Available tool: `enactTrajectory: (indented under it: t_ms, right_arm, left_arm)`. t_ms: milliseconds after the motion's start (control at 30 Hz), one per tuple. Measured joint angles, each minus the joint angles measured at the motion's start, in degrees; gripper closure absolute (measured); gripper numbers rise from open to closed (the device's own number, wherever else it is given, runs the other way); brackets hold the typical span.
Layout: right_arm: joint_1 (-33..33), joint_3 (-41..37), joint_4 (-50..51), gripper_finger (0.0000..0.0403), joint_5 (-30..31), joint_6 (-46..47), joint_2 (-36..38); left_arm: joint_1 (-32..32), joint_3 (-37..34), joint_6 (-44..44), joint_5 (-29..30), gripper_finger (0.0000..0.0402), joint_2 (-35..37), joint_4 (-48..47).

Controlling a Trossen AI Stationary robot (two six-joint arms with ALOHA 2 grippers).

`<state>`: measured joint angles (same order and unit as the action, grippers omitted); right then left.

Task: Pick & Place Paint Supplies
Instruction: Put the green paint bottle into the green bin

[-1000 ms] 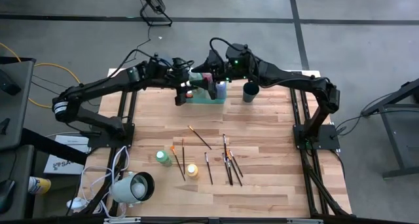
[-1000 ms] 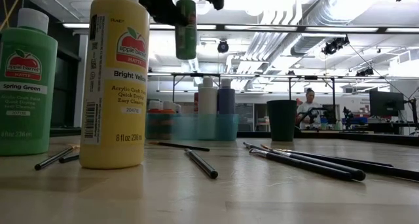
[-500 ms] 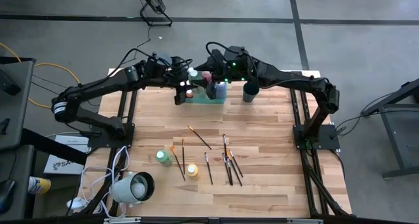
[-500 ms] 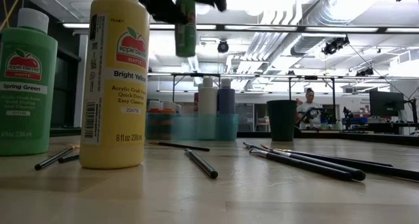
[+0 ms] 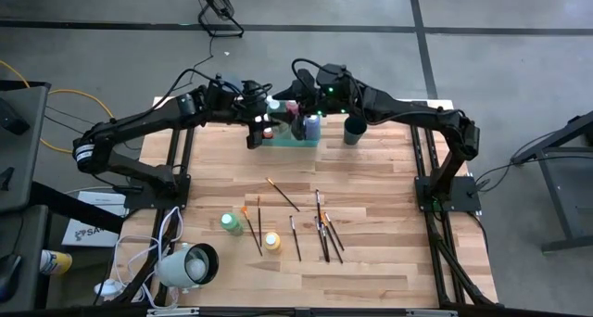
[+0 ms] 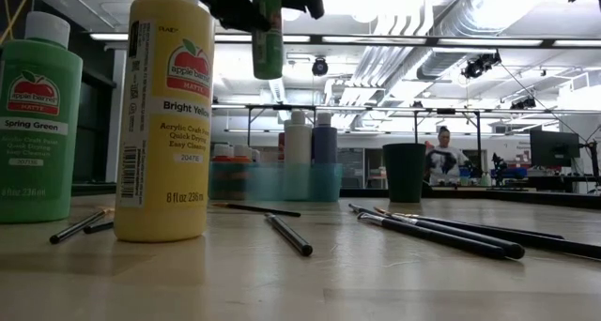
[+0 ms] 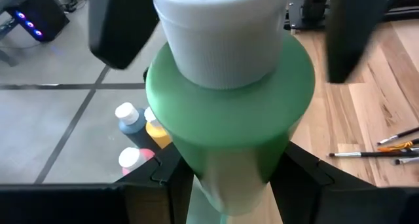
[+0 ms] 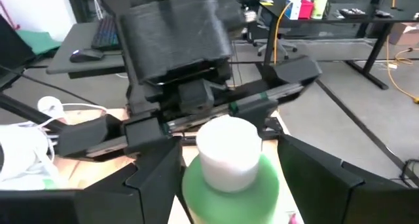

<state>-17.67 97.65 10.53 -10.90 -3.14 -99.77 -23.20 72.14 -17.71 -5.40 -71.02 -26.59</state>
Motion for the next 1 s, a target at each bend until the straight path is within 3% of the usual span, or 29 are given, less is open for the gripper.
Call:
enactTrajectory:
  t_ms: [200, 467, 800, 1000]
  right_arm:
    - [0.02, 0.02, -0.31, 0.0184, -0.07, -0.11, -0.02]
    - [0.02, 0.04, -0.35, 0.0289, -1.22, -0.51, -0.02]
    - [-0.4, 0.07, -0.27, 0.0291, -1.1, 0.13, -0.04]
    - [-3.14, 0.11, -0.11, 0.0291, 1.64, 3.01, 0.1]
  left_arm:
    - [0.0, -0.04, -0.13, -0.04, 0.0245, -0.02, 0.02]
    - [0.0, -0.09, 0.08, -0.02, 0.0238, -0.05, -0.04]
    - [-0.02, -0.11, -0.38, 0.35, 0.0184, -0.05, -0.4]
    - [-0.07, -0.11, -1.47, 7.84, 0.0177, 2.45, -3.23]
